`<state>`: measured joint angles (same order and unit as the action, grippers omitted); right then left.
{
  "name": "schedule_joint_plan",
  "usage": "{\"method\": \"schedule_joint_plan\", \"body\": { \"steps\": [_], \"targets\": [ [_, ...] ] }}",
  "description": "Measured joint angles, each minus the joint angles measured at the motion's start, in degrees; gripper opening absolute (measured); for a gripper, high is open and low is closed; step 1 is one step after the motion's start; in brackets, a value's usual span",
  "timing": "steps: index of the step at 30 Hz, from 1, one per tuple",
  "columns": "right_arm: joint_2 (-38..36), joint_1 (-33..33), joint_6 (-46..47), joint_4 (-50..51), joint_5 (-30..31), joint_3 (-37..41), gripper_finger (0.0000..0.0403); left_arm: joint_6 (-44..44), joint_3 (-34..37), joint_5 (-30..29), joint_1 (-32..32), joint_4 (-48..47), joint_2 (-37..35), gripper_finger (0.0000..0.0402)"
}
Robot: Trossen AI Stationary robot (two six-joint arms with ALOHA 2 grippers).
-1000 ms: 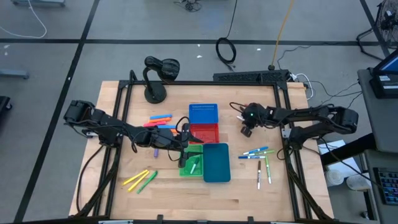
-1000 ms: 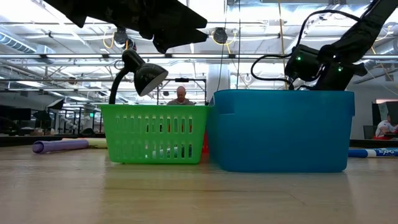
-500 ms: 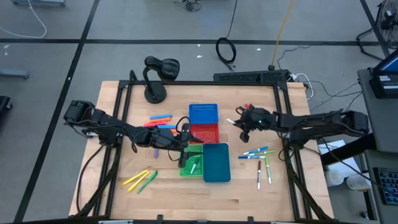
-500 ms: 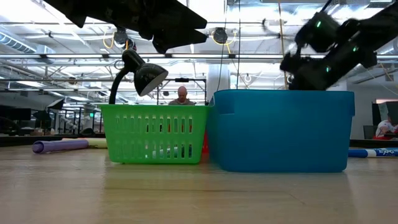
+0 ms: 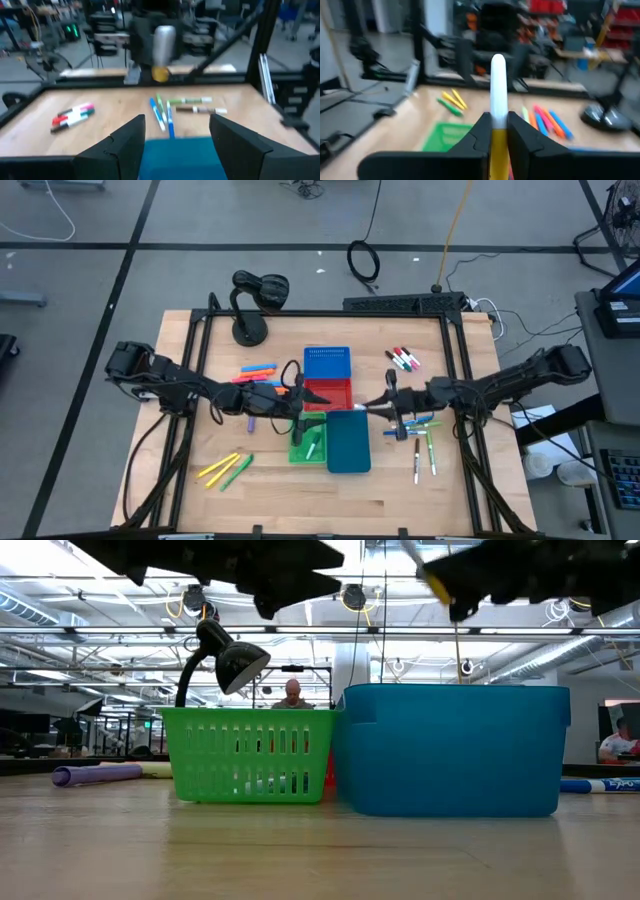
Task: Pick & Place Markers
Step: Put the small yellow highlighter pen into the green bin
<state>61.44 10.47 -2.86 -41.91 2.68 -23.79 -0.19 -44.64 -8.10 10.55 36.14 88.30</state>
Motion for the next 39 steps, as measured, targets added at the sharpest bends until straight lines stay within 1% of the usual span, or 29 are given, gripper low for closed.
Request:
{"method": "schedule_joint_plan", "body": {
  "steps": [3, 5, 8, 11, 16, 20, 23, 26, 30, 39],
  "targets": [
    [2.1, 2.7, -2.3, -4.6, 0.1, 0.0, 0.0024, 0.0, 0.0, 0.0, -0.5, 7.5, 3.1, 0.0228],
    [3.4, 3.9, -4.3, -6.2, 0.1, 0.0, 0.0024, 1.5, 0.0, 0.0, -0.7, 11.1, 5.3, 0.0228],
    [4.8, 4.6, -6.2, -7.7, 0.2, 0.0, 0.0024, 3.9, -0.4, 0.0, -0.8, 16.3, 7.7, 0.0228],
    [5.7, 4.7, -6.4, -9.0, 0.4, 0.0, 0.0024, 4.2, -1.2, 1.1, -0.8, 19.4, 9.0, 0.0228],
    [6.2, 4.6, -6.8, -10.0, 0.5, 0.0, 0.0024, 4.1, -4.8, 2.1, -0.6, 19.6, 11.0, 0.0228],
    [6.2, 4.6, -6.9, -10.1, 0.5, 0.0, 0.0024, 5.2, -9.1, 3.6, -0.2, 18.3, 14.6, 0.0228],
    [6.2, 4.6, -6.9, -10.1, 0.5, 0.0, 0.0024, 7.1, -12.1, 5.6, 0.2, 17.3, 17.1, 0.0228],
    [6.2, 4.6, -6.9, -9.3, 0.5, 0.0, 0.0024, 9.1, -14.2, 5.6, 0.9, 17.6, 18.2, 0.0228],
    [6.2, 4.6, -6.9, -9.3, 0.5, 0.0, 0.0024, 10.8, -15.5, 5.6, 1.6, 17.4, 18.5, 0.0228],
    [6.2, 4.6, -6.9, -9.5, 0.5, 0.0, 0.0024, 10.4, -15.9, 5.5, 1.5, 15.2, 18.5, 0.0228]
  ]
}}
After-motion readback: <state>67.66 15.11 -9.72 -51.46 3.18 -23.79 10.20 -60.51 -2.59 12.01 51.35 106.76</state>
